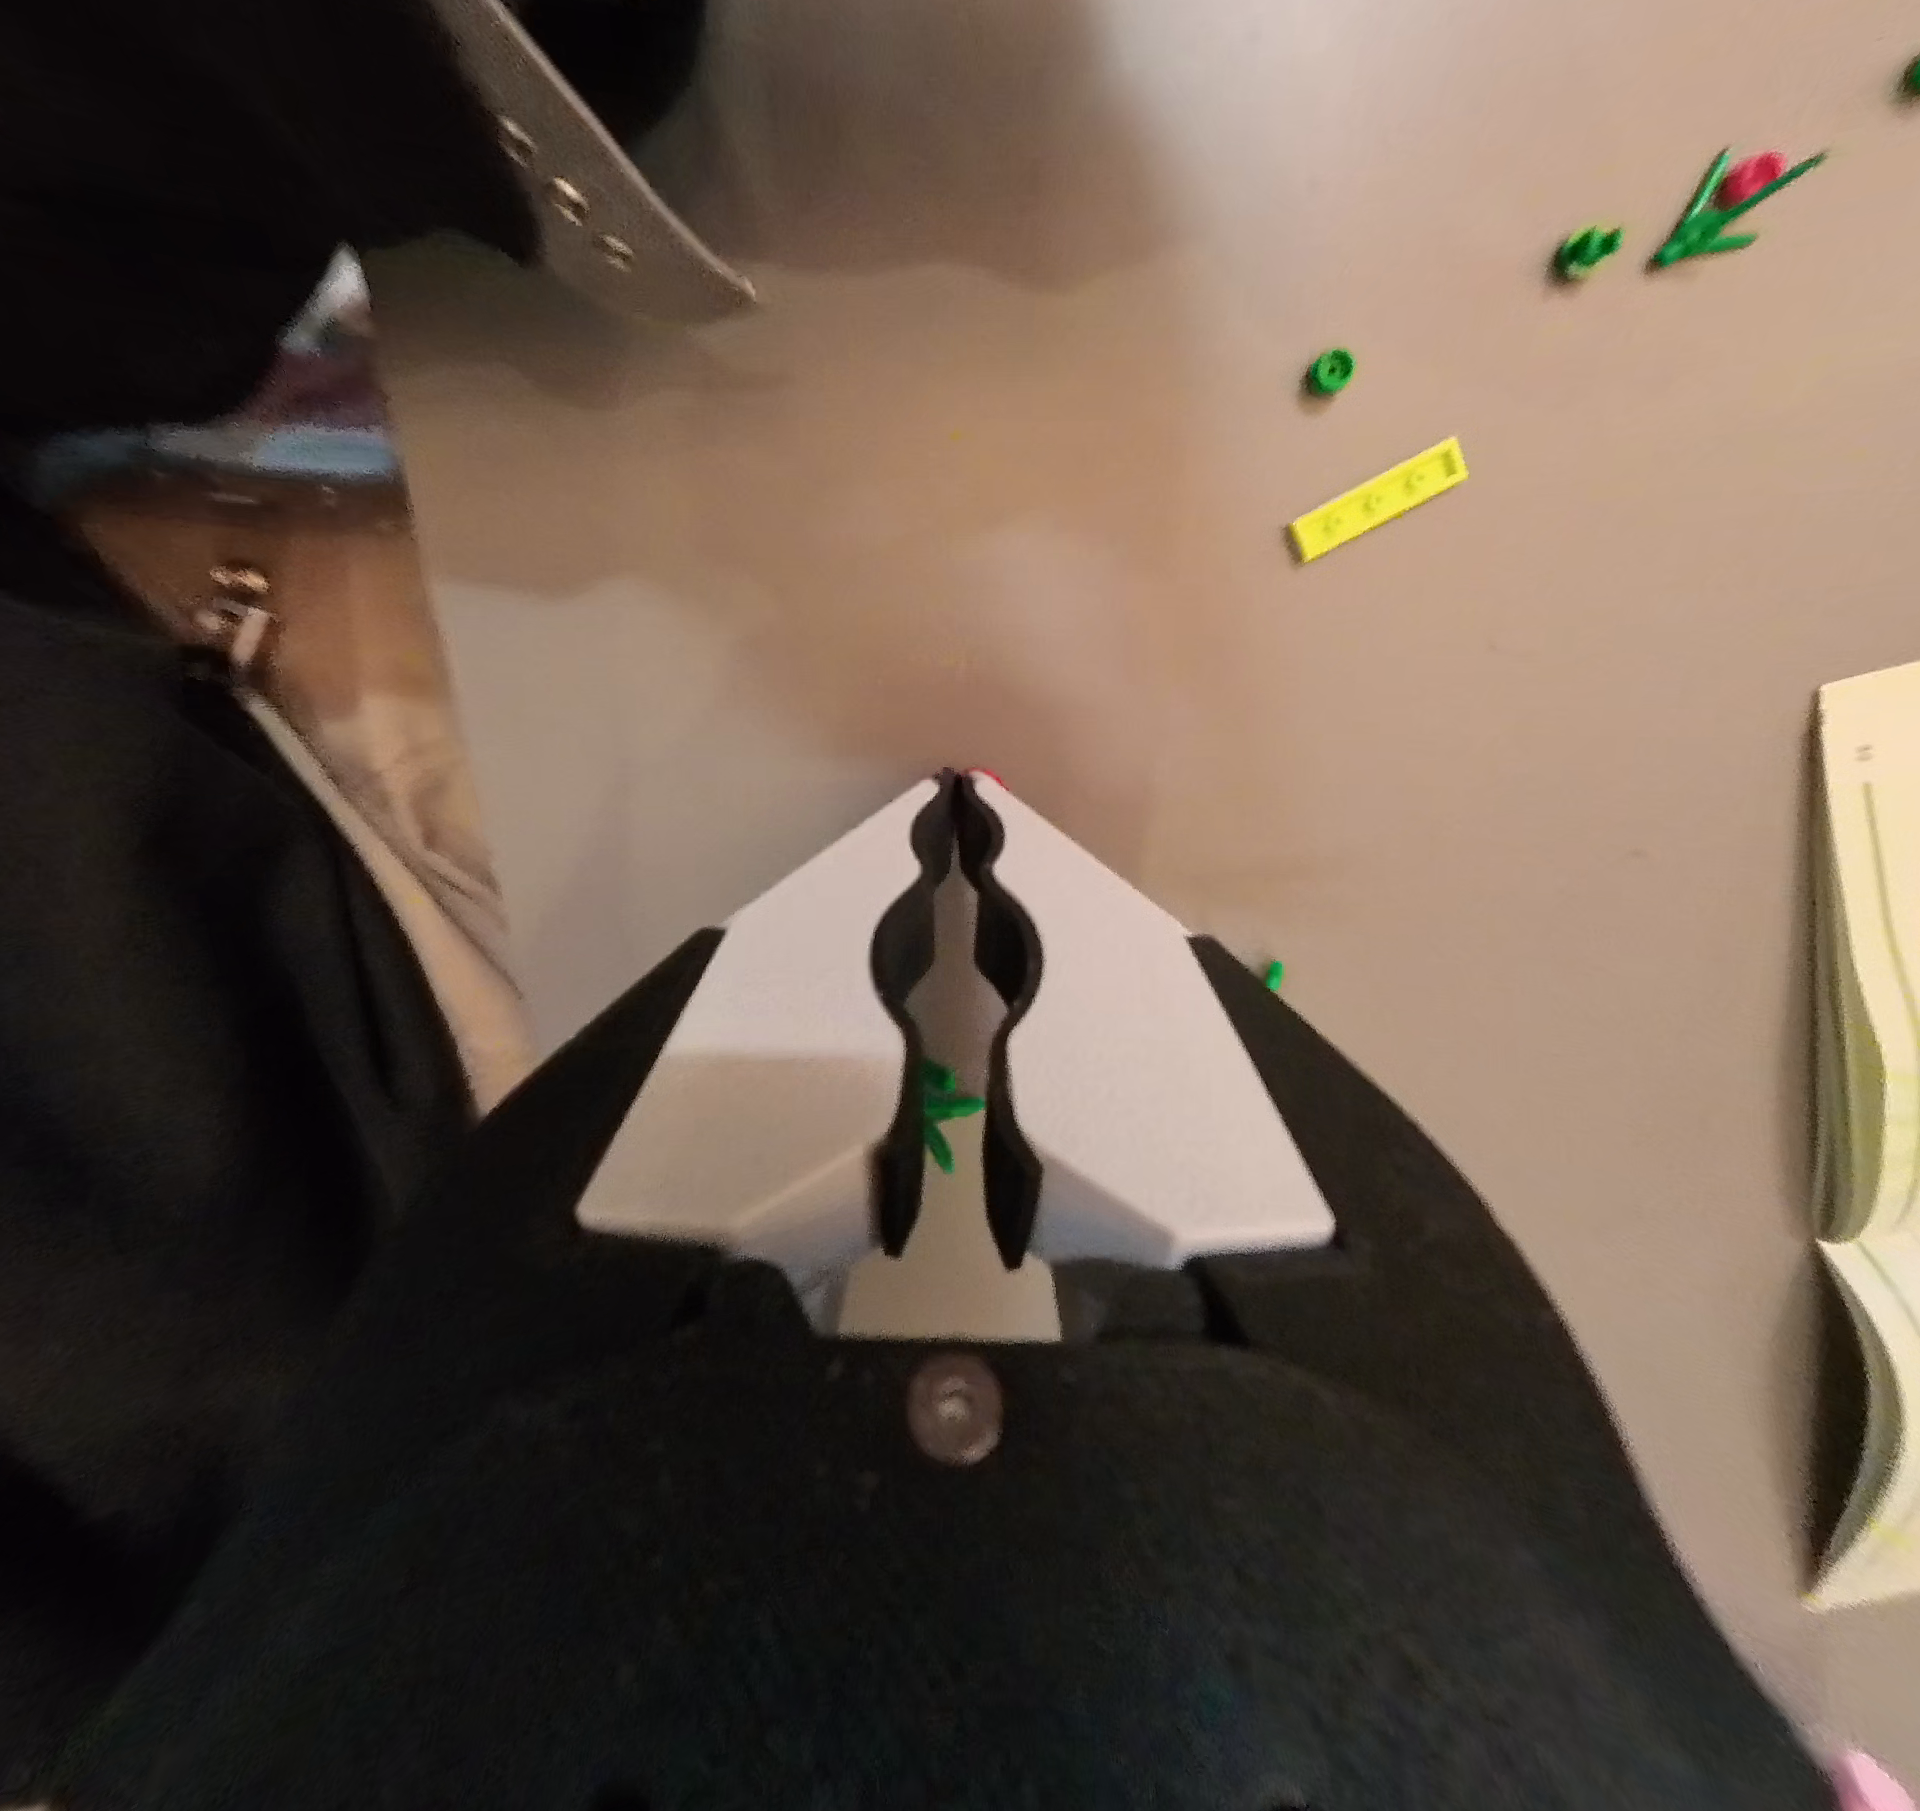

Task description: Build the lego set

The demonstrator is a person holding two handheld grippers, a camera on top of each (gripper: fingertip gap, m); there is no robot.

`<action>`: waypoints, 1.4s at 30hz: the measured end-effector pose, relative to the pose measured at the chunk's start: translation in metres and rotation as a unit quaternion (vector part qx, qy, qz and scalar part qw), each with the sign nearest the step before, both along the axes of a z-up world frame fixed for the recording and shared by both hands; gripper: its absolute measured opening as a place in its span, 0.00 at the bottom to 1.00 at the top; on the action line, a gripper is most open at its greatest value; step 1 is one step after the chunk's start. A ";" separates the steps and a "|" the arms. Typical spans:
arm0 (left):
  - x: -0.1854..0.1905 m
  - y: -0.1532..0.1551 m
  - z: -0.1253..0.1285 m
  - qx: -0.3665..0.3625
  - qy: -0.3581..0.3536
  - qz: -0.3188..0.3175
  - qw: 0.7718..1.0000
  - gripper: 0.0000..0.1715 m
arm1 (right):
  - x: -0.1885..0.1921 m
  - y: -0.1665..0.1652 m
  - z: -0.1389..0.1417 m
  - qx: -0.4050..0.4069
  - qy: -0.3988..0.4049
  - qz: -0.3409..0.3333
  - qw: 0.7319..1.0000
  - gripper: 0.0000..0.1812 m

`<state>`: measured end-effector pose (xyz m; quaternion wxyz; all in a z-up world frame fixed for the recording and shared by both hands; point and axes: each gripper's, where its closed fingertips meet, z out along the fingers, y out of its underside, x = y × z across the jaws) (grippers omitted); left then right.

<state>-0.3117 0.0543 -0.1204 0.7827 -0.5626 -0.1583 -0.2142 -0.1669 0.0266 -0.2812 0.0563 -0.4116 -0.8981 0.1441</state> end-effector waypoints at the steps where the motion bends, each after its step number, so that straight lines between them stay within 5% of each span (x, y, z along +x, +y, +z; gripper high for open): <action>1: 0.000 0.000 0.000 0.000 0.000 0.000 1.000 0.02 | -0.001 -0.004 0.007 -0.025 0.010 -0.007 1.000 0.00; 5: 0.000 0.001 0.000 0.003 -0.005 -0.004 1.000 0.01 | -0.001 0.007 0.014 -0.042 0.026 -0.034 0.998 0.02; 10: 0.002 0.003 -0.001 -0.002 -0.001 -0.006 1.000 0.02 | 0.007 0.008 -0.008 -0.023 -0.009 -0.004 1.000 0.20; 20: 0.003 0.004 -0.003 -0.005 -0.005 -0.015 1.000 0.02 | 0.001 0.007 -0.012 -0.033 -0.010 0.003 0.999 0.07; 26: 0.010 0.009 -0.003 -0.007 0.002 -0.032 0.999 0.02 | -0.025 0.015 0.026 -0.088 0.094 -0.082 0.988 0.07; 29: 0.023 0.013 -0.001 -0.002 0.019 -0.057 0.998 0.01 | -0.041 0.010 0.078 -0.193 0.208 -0.145 0.948 0.07; 34: 0.067 0.018 0.018 0.025 0.076 -0.120 0.990 0.01 | -0.029 0.025 0.178 -0.333 0.421 -0.167 0.827 0.07; 42: 0.145 0.007 0.073 0.100 0.144 -0.174 0.969 0.01 | 0.034 0.032 0.266 -0.540 0.471 -0.099 0.690 0.06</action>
